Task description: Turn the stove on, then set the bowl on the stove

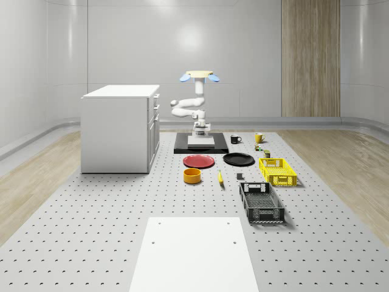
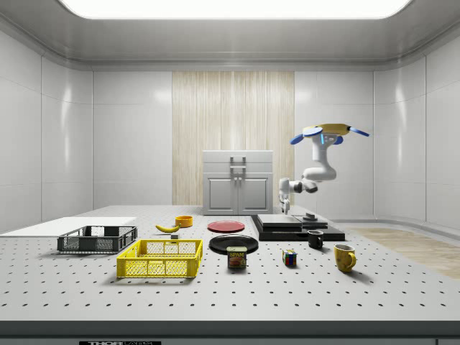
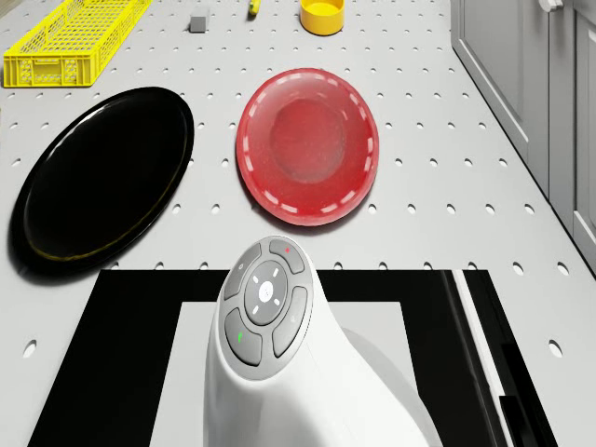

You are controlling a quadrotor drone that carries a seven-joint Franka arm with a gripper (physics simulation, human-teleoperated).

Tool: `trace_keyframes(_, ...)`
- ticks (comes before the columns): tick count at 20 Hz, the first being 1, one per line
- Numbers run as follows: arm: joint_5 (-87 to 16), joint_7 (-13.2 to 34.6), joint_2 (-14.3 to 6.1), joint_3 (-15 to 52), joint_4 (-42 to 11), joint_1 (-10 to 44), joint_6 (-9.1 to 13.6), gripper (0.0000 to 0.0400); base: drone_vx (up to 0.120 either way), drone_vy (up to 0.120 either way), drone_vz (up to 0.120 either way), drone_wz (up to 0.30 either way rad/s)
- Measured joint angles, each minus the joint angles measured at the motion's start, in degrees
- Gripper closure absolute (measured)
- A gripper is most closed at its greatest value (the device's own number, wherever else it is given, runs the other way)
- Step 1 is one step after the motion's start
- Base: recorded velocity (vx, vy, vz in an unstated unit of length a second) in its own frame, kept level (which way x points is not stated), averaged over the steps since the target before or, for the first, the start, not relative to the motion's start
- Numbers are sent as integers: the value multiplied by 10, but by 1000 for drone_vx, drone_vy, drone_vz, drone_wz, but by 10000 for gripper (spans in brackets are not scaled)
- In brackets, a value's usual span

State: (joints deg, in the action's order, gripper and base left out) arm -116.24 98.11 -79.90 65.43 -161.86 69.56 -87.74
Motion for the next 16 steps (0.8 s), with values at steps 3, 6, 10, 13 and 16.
trace_keyframes(3,0,0,-1,0,0,0,-1,0,120,0,0,0)
trace_keyframes(6,1,1,-2,0,0,1,-2,0,120,0,0,0)
trace_keyframes(10,1,1,-3,1,0,1,-2,0,120,0,0,0)
trace_keyframes(13,2,1,-3,1,0,2,-3,0,120,0,0,0)
trace_keyframes(16,2,1,-4,1,0,2,-4,0,120,0,0,0)
